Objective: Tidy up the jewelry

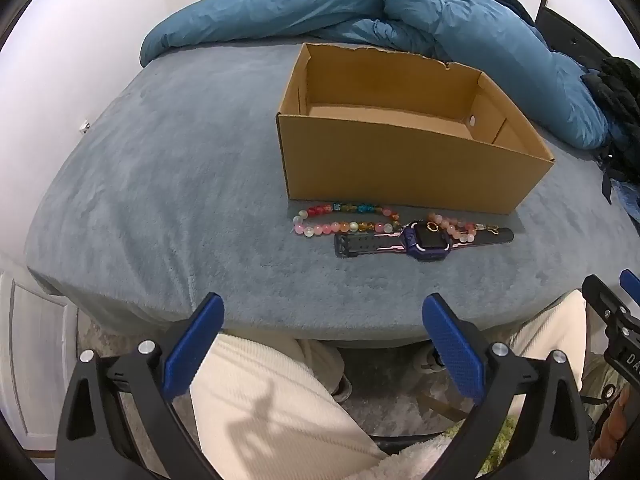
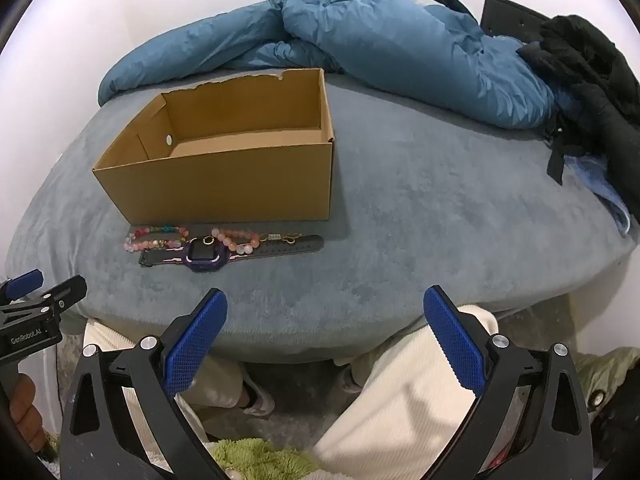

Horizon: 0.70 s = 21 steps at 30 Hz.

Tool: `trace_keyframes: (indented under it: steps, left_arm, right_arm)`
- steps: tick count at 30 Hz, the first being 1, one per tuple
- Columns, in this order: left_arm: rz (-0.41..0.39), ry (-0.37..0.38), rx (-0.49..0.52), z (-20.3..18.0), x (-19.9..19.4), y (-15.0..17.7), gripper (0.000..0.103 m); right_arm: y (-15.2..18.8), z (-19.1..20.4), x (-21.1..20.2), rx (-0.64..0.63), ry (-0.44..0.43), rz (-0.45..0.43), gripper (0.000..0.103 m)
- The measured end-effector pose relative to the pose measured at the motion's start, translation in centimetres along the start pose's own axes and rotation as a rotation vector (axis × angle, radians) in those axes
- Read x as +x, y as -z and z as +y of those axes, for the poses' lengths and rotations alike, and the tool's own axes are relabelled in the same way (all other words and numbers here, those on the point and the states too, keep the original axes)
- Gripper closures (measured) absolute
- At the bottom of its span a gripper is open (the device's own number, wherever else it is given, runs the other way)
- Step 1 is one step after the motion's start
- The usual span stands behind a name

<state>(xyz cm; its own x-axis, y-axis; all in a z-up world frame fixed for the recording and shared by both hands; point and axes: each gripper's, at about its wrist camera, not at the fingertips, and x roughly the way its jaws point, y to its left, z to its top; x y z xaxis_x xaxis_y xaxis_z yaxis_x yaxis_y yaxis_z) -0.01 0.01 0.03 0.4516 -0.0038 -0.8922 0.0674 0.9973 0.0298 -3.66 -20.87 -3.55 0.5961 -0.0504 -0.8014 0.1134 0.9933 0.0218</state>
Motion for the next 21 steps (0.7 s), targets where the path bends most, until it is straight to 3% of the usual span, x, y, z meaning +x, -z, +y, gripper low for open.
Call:
trace_keyframes:
  steps: [21]
  left_arm:
    - [-0.012, -0.004, 0.0, -0.8, -0.2, -0.5, 0.006]
  right_arm:
    - [-0.1, -0.1, -0.3, 0.001, 0.003, -0.016, 0.009]
